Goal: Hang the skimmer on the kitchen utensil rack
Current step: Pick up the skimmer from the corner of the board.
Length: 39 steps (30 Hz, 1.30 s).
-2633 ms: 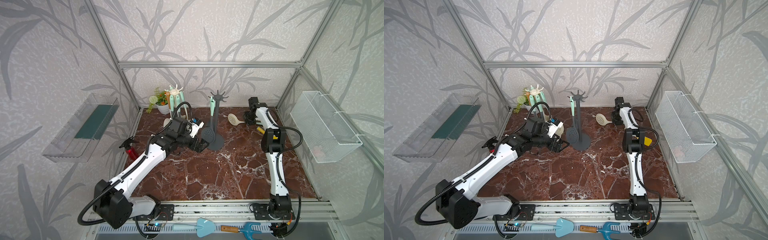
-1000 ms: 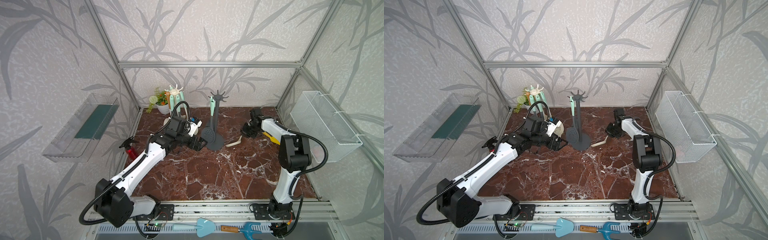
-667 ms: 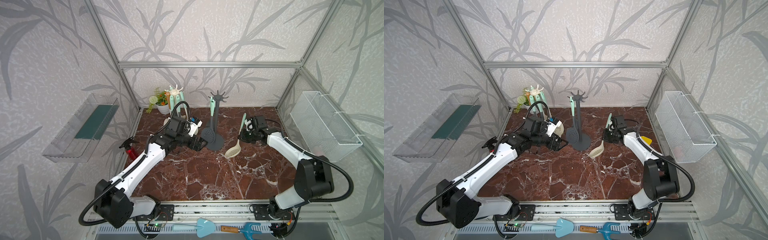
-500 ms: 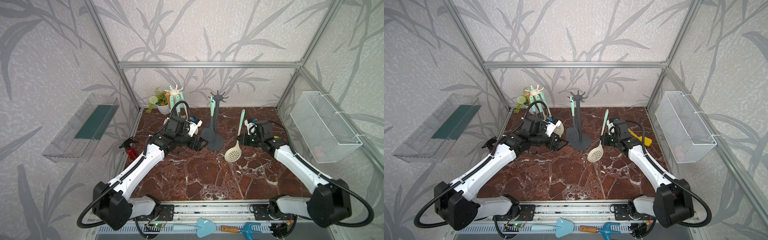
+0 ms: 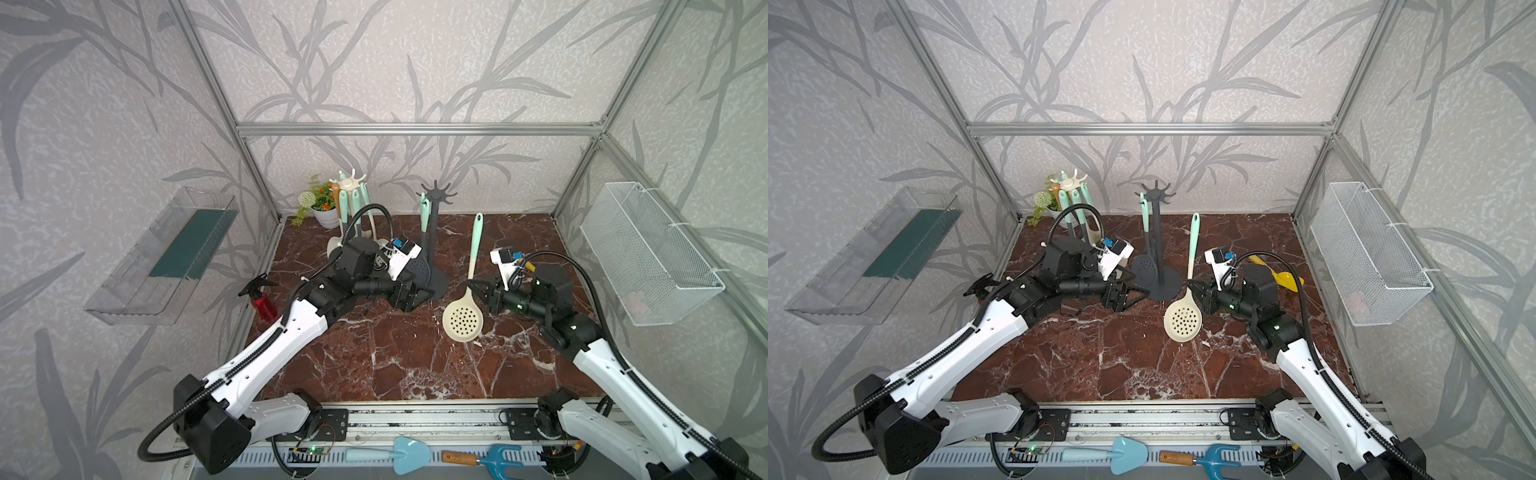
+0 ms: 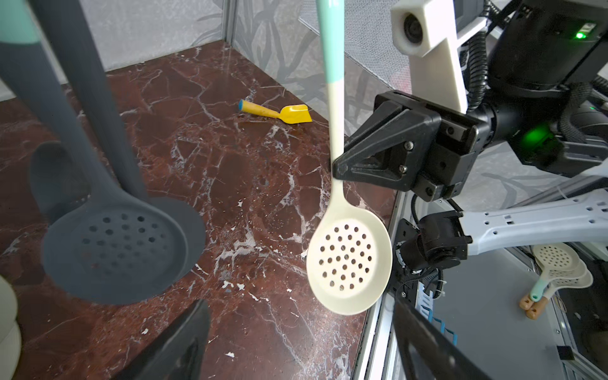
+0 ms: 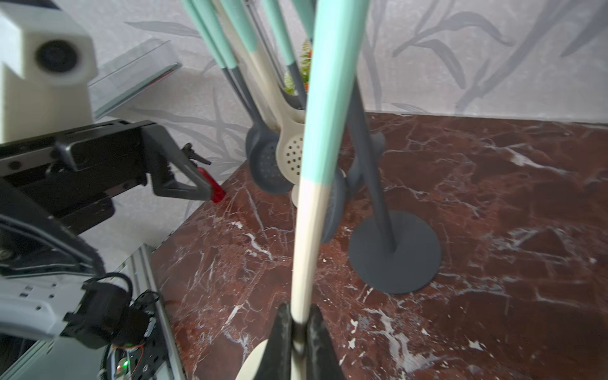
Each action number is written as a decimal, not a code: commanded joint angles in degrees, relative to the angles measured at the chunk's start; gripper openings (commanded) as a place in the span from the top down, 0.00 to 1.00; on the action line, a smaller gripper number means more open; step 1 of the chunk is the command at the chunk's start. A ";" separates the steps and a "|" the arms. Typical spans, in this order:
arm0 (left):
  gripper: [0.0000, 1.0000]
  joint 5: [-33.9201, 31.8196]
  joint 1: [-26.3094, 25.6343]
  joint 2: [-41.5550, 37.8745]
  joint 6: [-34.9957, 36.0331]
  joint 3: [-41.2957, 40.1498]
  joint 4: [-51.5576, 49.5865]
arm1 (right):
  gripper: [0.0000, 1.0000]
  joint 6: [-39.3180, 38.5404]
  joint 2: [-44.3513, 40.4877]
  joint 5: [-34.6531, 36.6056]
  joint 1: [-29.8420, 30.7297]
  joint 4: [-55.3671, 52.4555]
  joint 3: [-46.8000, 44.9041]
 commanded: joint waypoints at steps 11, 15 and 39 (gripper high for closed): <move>0.22 1.33 -4.84 -3.69 -7.24 -6.24 20.80 | 1.00 -4.00 -3.23 -11.38 5.09 6.85 0.69; 0.28 1.09 -5.65 -3.60 -9.11 -7.78 26.56 | 1.00 -3.38 -2.64 -13.04 5.81 8.89 1.27; 0.78 0.33 -6.47 0.07 -17.34 -10.70 44.61 | 1.00 -2.28 4.82 -16.53 9.43 16.68 4.92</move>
